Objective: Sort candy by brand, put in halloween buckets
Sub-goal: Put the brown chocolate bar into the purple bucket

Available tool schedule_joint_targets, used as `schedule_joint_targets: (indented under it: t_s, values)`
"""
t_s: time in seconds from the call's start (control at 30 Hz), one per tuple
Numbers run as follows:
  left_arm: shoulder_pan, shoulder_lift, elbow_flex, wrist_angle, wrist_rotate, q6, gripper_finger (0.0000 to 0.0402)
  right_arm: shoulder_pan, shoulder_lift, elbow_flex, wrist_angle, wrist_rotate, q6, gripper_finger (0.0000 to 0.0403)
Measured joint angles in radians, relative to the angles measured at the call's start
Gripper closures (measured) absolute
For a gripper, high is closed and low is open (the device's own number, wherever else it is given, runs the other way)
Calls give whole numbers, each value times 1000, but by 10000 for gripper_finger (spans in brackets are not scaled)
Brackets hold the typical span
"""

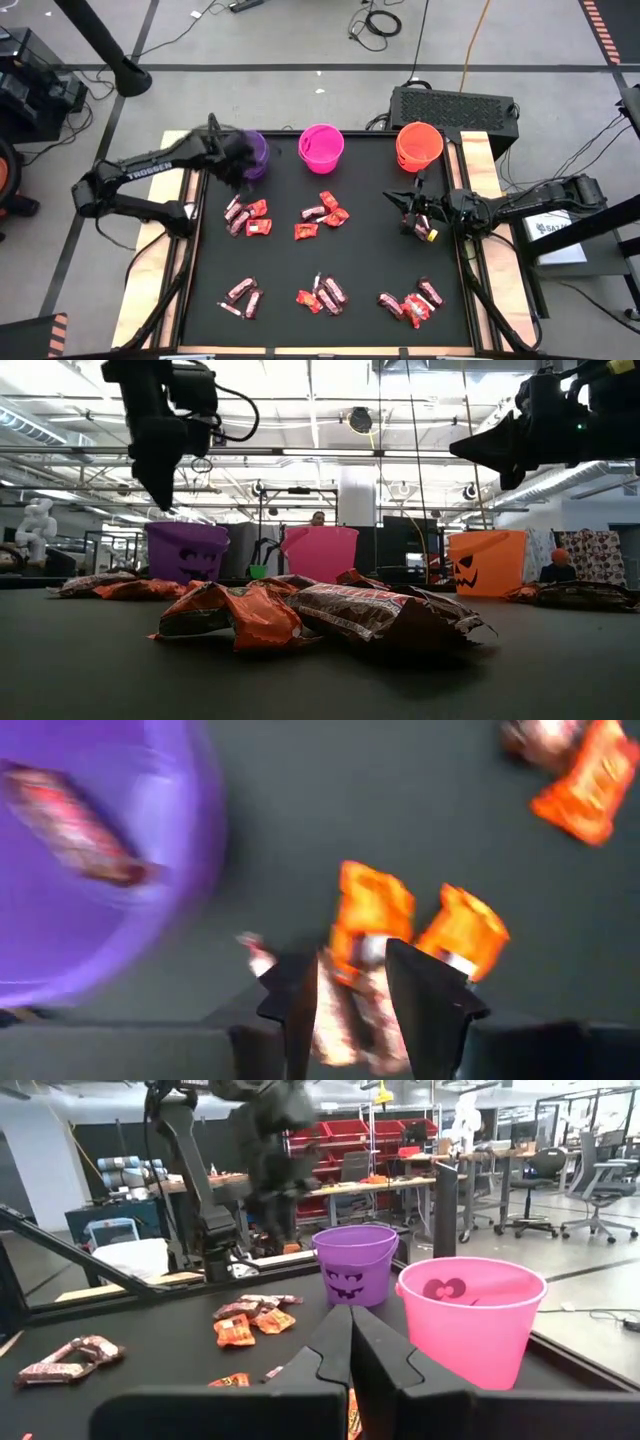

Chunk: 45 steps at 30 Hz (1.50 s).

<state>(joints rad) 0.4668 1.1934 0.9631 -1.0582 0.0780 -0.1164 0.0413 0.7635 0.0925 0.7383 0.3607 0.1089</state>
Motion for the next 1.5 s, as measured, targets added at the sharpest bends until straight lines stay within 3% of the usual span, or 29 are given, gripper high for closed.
schedule_joint_targets:
  t_s: [0.3, 0.6, 0.9, 1.5]
  values:
    - [-302, 1, -116, -5, -20, -306, 274, 0, 0, 0, 18, -5, -2, 403]
    - [-455, 3, -172, 3, -77, -491, 274, 0, -1, 0, 51, -185, 15, 403]
    - [-483, 58, -246, 32, -111, -533, 274, 1, -1, 0, 34, -185, 40, 403]
    - [-475, 191, -251, 73, -202, -525, 274, 1, -1, 0, 28, -184, 37, 403]
